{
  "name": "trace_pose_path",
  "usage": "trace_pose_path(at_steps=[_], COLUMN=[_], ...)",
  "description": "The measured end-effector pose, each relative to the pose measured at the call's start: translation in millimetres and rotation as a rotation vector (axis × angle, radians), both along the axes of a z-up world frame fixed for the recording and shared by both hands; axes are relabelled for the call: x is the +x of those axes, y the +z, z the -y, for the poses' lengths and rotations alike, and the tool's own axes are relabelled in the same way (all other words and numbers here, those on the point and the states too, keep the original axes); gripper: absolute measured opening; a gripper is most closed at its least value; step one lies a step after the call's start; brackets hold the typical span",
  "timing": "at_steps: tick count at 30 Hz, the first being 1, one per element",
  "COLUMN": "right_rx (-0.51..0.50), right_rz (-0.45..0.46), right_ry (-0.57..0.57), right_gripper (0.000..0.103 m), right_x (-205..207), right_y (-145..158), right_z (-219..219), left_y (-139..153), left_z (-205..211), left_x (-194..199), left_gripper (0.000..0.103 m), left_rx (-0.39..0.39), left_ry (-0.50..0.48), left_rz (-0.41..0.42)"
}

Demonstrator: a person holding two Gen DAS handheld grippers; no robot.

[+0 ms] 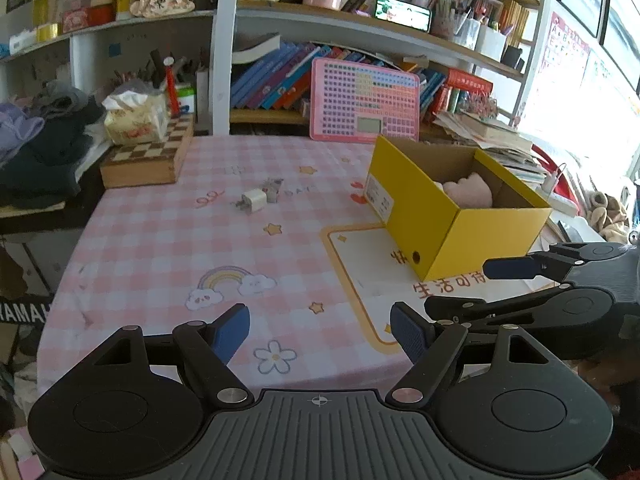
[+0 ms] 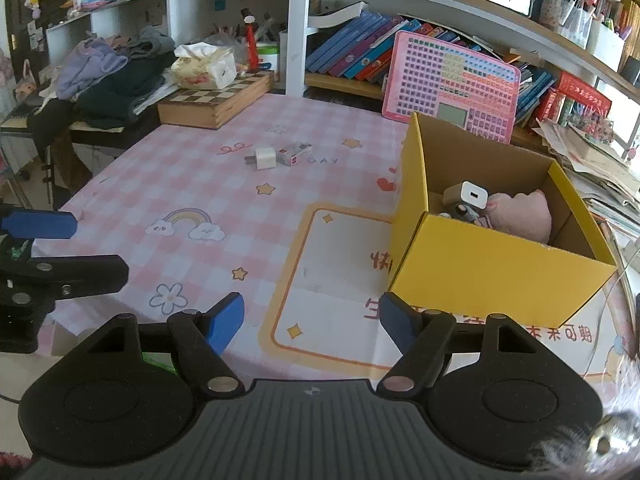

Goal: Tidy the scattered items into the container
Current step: 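Withdraw both open tools from the box back over the table, then move both tools toward the white charger plug and white-and-red package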

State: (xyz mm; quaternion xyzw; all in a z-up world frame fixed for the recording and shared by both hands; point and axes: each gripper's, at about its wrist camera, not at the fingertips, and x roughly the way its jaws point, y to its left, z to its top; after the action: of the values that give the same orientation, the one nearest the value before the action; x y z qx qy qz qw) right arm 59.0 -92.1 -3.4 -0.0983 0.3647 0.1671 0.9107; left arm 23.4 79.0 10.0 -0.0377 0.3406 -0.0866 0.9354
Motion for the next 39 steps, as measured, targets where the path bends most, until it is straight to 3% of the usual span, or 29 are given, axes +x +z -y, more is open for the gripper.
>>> trace_pose_path(at_steps=[15, 29, 39], right_rx=[0.011, 0.033, 0.080], right_rz=[0.020, -0.006, 0.030], right_ry=[-0.016, -0.036, -0.080], right_gripper=[0.073, 0.073, 0.072], right_x=[27.8, 83.4, 128.3], right_y=[7.9, 7.1, 17.5], right_z=[-6.6, -23.3, -33.6], left_y=[1.7, -0.6, -14.2], left_z=[-3.0, -19.1, -10.7], left_x=[25.3, 67.0, 97.2], left_gripper=[0.080, 0.080, 0.079], left_rx=[0.014, 0.048, 0.096], left_ry=[0.010, 0.032, 0.015], left_rz=[0.021, 0.013, 0.015])
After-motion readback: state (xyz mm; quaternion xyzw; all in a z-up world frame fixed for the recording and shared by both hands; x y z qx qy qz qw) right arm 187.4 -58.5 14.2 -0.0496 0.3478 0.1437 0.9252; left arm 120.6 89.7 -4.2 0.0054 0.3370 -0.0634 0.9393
